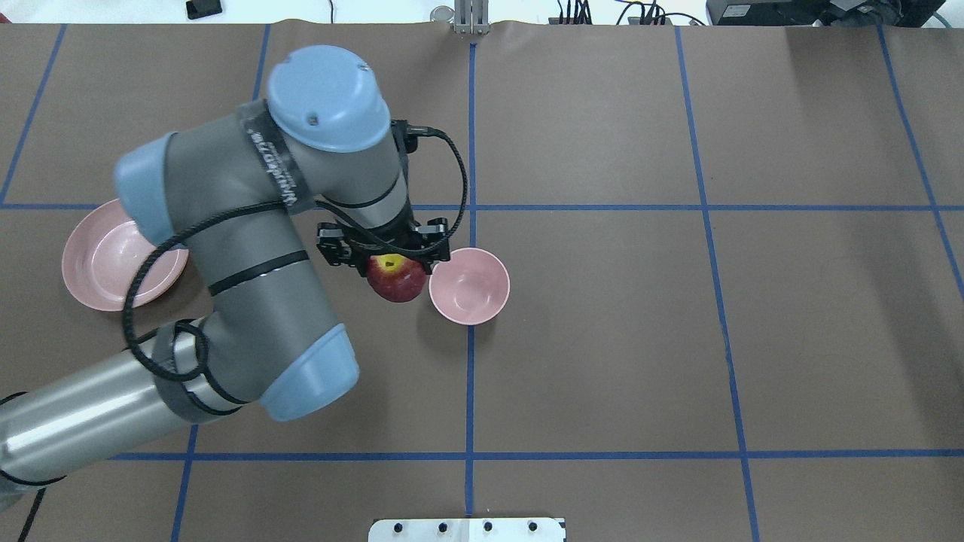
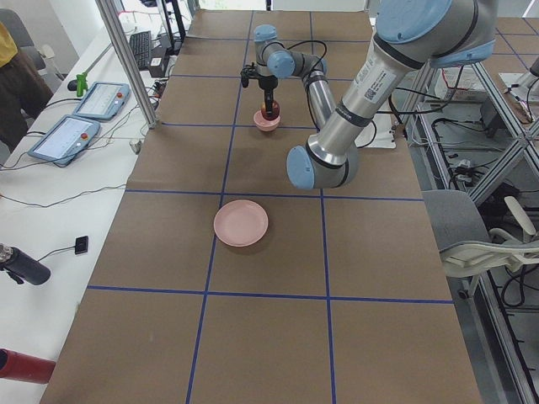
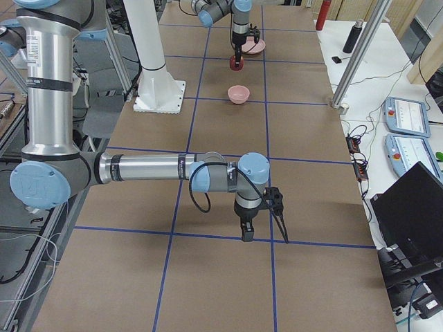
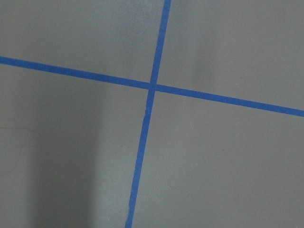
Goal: Move apple from plate to bowl
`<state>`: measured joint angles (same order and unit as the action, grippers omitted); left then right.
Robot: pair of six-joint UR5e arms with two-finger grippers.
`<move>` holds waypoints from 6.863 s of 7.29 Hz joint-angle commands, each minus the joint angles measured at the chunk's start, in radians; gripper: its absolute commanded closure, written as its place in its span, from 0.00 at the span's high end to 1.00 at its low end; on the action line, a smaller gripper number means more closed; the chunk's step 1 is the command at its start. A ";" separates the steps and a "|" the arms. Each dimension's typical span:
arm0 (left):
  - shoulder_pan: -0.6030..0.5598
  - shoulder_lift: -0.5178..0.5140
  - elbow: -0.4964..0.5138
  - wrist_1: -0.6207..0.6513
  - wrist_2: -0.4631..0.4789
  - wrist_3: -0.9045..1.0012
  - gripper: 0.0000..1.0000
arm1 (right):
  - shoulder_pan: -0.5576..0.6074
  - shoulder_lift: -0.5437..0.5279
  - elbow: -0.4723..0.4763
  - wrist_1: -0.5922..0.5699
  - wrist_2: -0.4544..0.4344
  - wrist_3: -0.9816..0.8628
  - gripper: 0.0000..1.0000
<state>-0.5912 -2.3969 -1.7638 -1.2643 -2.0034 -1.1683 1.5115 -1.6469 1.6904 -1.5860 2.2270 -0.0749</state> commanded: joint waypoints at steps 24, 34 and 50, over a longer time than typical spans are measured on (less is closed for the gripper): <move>-0.065 0.170 0.037 -0.285 0.087 0.145 0.98 | 0.026 -0.011 -0.003 0.000 0.000 0.003 1.00; -0.921 0.749 0.194 -0.279 -0.347 1.401 0.98 | 0.026 -0.005 -0.003 0.001 -0.003 0.001 1.00; -1.016 0.811 0.169 -0.337 -0.345 1.394 0.98 | 0.026 -0.007 0.005 0.000 0.002 0.004 1.00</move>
<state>-1.6076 -1.5861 -1.5909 -1.6019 -2.3497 0.2256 1.5375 -1.6531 1.6948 -1.5862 2.2289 -0.0706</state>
